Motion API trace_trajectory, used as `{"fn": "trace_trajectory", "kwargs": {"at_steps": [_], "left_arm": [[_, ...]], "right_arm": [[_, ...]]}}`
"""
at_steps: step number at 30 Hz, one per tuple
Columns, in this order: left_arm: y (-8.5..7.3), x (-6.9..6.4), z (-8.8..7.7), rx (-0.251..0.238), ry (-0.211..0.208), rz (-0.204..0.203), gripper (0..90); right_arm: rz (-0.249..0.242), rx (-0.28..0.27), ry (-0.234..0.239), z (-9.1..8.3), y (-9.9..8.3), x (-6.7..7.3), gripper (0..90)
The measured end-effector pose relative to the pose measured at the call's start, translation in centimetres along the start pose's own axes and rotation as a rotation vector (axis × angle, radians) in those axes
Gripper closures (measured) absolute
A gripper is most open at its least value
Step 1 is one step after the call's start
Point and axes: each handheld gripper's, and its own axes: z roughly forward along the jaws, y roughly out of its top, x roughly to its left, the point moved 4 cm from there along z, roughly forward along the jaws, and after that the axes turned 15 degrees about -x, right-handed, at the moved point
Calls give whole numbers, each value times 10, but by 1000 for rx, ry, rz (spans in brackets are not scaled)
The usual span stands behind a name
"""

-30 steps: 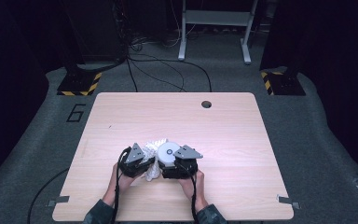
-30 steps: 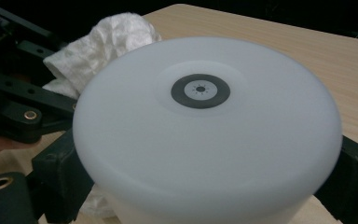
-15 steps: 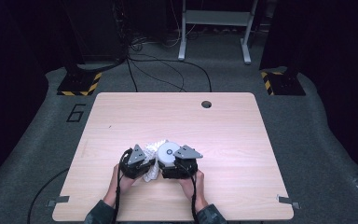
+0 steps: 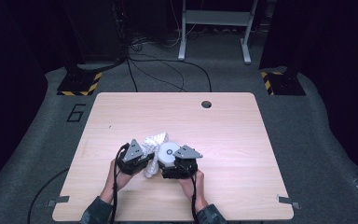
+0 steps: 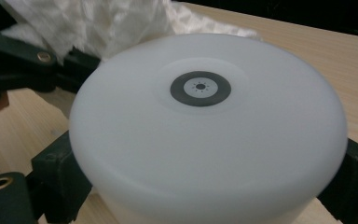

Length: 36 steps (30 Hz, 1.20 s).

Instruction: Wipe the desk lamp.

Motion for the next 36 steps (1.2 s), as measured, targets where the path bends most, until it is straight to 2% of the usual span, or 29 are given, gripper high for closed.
{"fn": "trace_trajectory", "kwargs": {"at_steps": [5,6,8,10,11,12,16,17,18,19,22,24,26,31,33,36], "left_arm": [[-14,-3,4,17,4,-13,783],[-16,-3,3,28,-7,-18,782],[-20,-5,4,31,4,-15,782],[-24,-7,3,49,-7,-18,782],[-26,-8,4,39,2,-22,782],[-28,-9,3,52,-10,-25,782],[-34,-15,2,52,0,-28,782],[-35,-17,1,61,-11,-31,782],[-36,-19,1,56,0,-25,781],[-37,-21,0,67,-14,-27,780],[-41,-27,-2,70,-12,-23,778],[-43,-32,-3,64,0,-15,776],[-44,-37,-5,70,-12,-18,776],[-47,-49,-5,66,0,-1,776],[-47,-52,-6,72,-12,-3,776],[-48,-56,-6,62,-8,4,776]], "right_arm": [[-2,-1,0,0,0,0,75],[-10,-1,4,0,0,-1,75],[-10,-1,3,0,0,-1,75],[-7,-2,1,1,0,0,75],[-7,-2,1,1,-1,0,75],[-7,-2,1,1,-1,0,75],[-7,-2,0,1,-1,0,75],[-7,-2,-1,1,-1,0,75],[-7,-2,-1,1,-1,0,75],[-7,-2,-1,1,-1,0,75],[-7,0,0,1,-1,0,75],[-7,1,1,1,-1,0,75],[-8,1,1,1,-1,0,75],[-1,-2,-4,1,-1,0,75],[-2,-1,-4,1,-1,0,75],[-3,0,-4,1,-1,0,75]]}}
